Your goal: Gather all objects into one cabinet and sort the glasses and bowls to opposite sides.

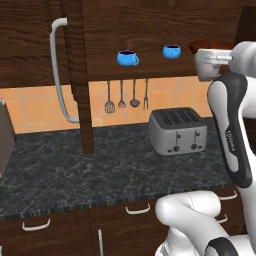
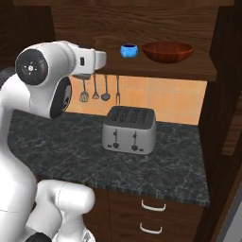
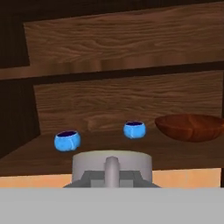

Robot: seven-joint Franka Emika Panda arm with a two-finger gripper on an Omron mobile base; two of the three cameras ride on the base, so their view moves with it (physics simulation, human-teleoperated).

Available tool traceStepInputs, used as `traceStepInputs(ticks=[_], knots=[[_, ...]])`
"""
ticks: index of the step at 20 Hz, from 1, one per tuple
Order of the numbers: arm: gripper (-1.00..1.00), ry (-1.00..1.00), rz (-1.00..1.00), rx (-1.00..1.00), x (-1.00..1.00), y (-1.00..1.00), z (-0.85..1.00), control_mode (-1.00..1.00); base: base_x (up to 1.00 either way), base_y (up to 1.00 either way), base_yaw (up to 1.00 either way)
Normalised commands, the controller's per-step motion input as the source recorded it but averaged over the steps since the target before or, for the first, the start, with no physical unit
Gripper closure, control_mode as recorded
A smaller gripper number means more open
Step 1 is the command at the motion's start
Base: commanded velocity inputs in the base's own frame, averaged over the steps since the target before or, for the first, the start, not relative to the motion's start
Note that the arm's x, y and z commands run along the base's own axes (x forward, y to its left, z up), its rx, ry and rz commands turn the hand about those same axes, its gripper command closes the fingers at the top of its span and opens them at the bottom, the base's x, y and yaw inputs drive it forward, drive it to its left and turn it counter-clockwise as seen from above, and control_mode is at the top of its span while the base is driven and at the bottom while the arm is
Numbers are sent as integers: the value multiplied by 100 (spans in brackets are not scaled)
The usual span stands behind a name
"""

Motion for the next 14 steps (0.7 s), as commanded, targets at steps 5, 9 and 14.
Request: traceStepInputs(ticks=[5, 9, 14], knots=[[100, -9, 13, 0, 57, 12, 0, -100, 0, 0, 0], [100, -7, 9, 0, 45, 24, 1, -100, 0, 0, 0], [100, -1, 7, 0, 71, 5, 0, -100, 0, 0, 0]])
